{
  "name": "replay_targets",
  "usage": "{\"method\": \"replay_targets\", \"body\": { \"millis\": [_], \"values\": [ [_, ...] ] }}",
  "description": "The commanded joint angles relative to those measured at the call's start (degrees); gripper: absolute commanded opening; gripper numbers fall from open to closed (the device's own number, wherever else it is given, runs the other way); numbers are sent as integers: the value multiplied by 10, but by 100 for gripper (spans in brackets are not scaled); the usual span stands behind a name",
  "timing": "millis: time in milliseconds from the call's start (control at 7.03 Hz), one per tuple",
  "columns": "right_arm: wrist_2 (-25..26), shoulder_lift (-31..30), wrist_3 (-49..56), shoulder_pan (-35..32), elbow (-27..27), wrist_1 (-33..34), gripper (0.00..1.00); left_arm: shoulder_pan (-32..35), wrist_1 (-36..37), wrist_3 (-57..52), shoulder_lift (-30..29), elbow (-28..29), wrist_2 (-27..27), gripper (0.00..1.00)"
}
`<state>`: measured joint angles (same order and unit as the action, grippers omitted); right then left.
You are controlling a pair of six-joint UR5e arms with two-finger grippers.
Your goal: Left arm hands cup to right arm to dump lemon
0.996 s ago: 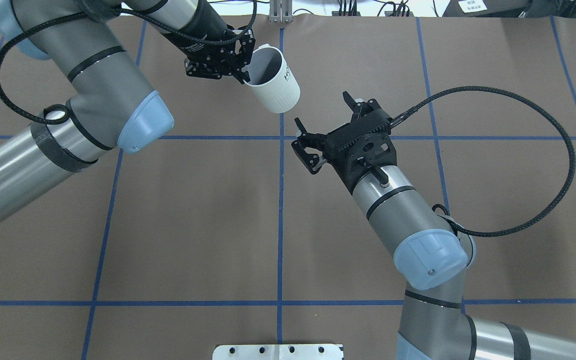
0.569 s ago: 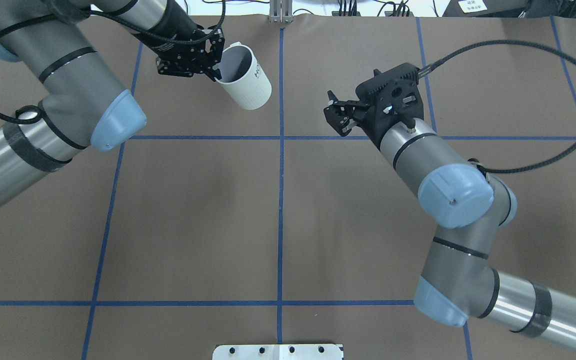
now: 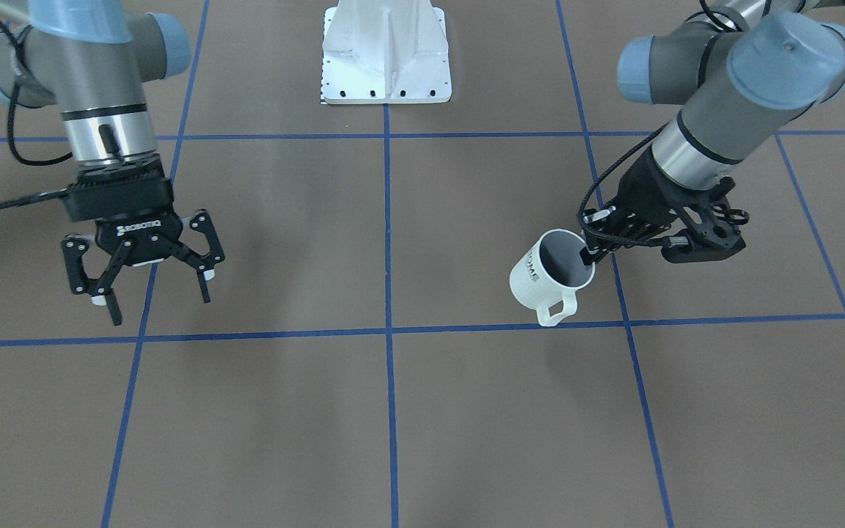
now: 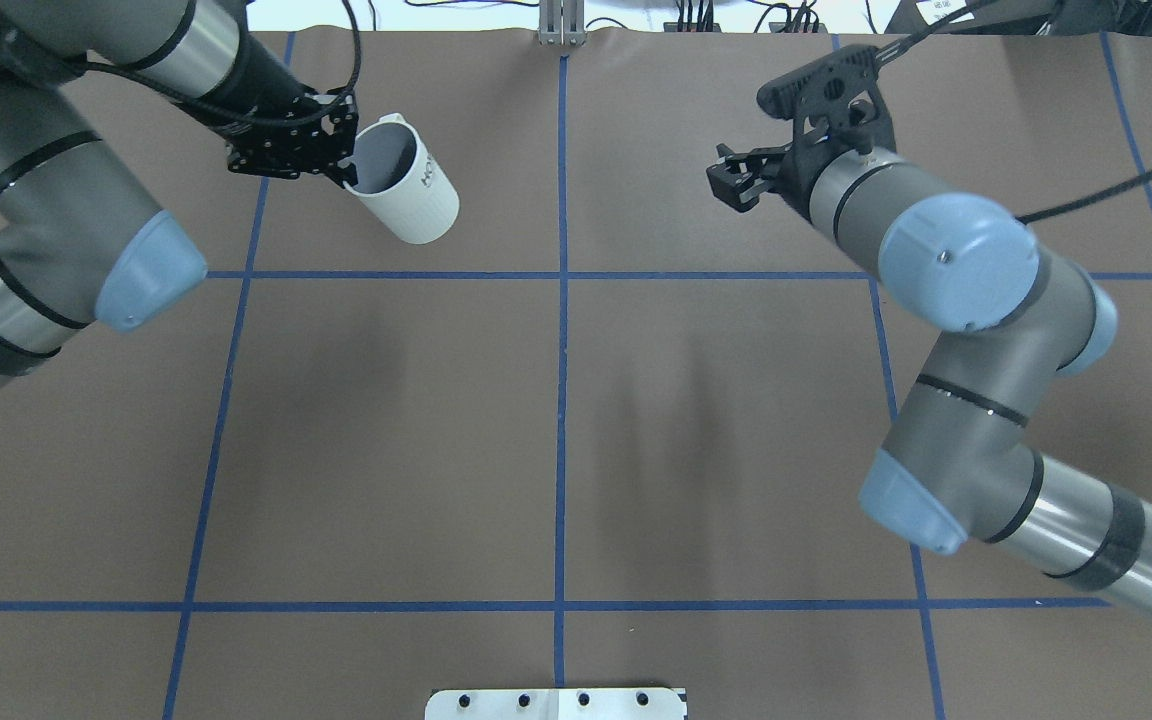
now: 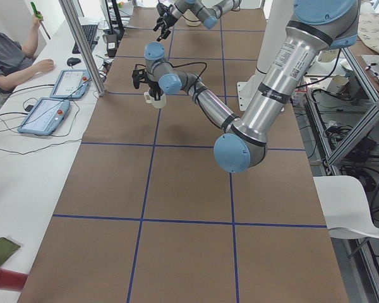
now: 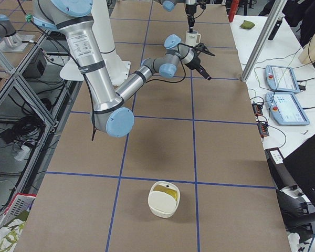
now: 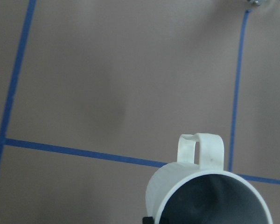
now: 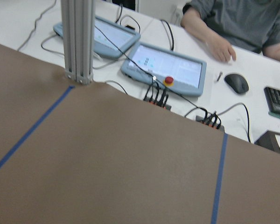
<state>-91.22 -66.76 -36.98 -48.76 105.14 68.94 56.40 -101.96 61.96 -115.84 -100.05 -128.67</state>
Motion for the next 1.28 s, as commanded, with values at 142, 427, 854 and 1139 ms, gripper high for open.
{"method": "replay_targets", "body": {
  "millis": [142,427,854,1139],
  "values": [
    [-258,-8,52,-131,-4,154,100,59,-2,-232,135,-5,2,0],
    [-307,-47,143,-215,-7,196,100,91,-7,-368,212,-5,2,0],
    [-424,-123,293,-313,-14,219,100,102,-22,-439,267,-4,0,0],
    [-424,-140,293,-314,-13,216,100,100,-26,-436,266,4,-4,0]
  ]
}}
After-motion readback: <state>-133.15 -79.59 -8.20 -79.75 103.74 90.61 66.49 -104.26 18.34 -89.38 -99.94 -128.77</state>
